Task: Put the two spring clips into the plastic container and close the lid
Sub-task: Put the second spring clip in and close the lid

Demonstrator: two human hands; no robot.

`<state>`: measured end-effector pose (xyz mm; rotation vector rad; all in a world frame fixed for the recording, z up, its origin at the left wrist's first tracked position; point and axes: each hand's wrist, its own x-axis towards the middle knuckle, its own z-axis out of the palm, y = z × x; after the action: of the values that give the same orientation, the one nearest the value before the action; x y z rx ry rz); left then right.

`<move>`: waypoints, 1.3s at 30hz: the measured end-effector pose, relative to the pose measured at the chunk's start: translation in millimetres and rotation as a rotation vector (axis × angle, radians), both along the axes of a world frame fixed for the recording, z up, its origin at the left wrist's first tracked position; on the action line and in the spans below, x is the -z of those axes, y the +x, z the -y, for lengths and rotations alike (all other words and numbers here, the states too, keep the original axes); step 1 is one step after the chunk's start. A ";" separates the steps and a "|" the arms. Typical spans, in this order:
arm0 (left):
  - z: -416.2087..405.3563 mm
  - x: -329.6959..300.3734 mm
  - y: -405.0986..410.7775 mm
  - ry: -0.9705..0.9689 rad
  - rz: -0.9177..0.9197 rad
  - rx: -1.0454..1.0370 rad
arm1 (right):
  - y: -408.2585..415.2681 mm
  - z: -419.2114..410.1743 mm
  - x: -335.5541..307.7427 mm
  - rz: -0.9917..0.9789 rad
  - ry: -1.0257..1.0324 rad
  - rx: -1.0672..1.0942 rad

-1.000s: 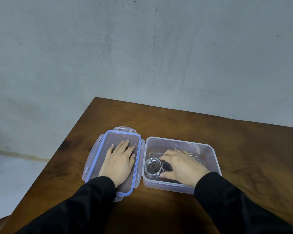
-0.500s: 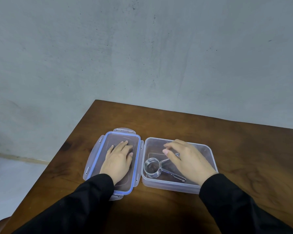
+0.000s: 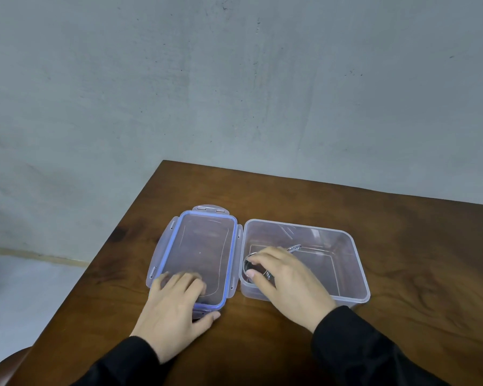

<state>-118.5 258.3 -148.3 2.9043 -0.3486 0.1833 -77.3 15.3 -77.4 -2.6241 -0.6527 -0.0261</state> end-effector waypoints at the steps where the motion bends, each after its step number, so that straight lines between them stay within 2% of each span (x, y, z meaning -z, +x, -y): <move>1: -3.7 1.0 -3.4 0.011 -0.025 0.032 | -0.8 -0.3 1.3 -0.003 -0.007 -0.003; 4: -15.5 5.8 -8.7 0.014 -0.062 0.107 | -2.3 -0.3 3.8 -0.008 -0.013 -0.009; 7: -24.4 13.3 -10.0 -0.001 -0.018 0.159 | -3.6 1.2 5.3 -0.020 -0.008 0.001; 11: -28.8 10.3 -9.1 -0.062 0.145 0.176 | -3.4 2.9 5.5 -0.050 0.035 0.026; 15: -28.8 -37.1 -0.8 -0.259 0.361 -0.017 | -3.7 7.6 0.8 -0.122 0.258 0.095; 17: -25.0 -68.1 3.8 -0.379 0.337 -0.182 | -2.2 11.0 -6.7 -0.128 0.402 0.177; 19: -19.3 -93.9 6.8 -0.544 0.367 -0.246 | 2.4 15.4 -16.4 -0.091 0.564 0.258; 21: -9.7 -120.9 7.9 -0.710 0.449 -0.186 | 8.1 21.9 -27.4 -0.098 0.665 0.318; 24: 8.8 -154.4 10.7 -0.905 0.535 0.046 | 16.9 37.8 -39.6 -0.170 0.793 0.330; 28: 43.0 -182.8 21.7 -1.268 0.365 0.184 | 20.1 65.9 -55.3 -0.108 1.039 0.385; 30: 59.0 -184.9 29.7 -1.399 0.239 0.121 | 16.4 80.4 -61.3 -0.085 1.163 0.519; 32: 69.0 -174.2 41.7 -1.486 0.097 -0.012 | 10.8 98.2 -62.6 -0.032 1.112 0.654; 34: 74.7 -154.6 54.1 -1.467 -0.027 -0.180 | 5.7 115.3 -58.9 -0.041 0.996 0.743; 36: 76.4 -129.6 64.8 -1.267 -0.073 -0.280 | 3.4 128.0 -51.3 -0.106 0.918 0.793; 39: 74.8 -97.2 74.2 -0.981 -0.121 -0.319 | 1.7 137.3 -34.8 -0.192 0.822 0.840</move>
<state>-44.2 183.6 -51.1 1.9588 0.1955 0.1615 -75.6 -122.0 -42.5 -1.8689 0.4772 -0.2338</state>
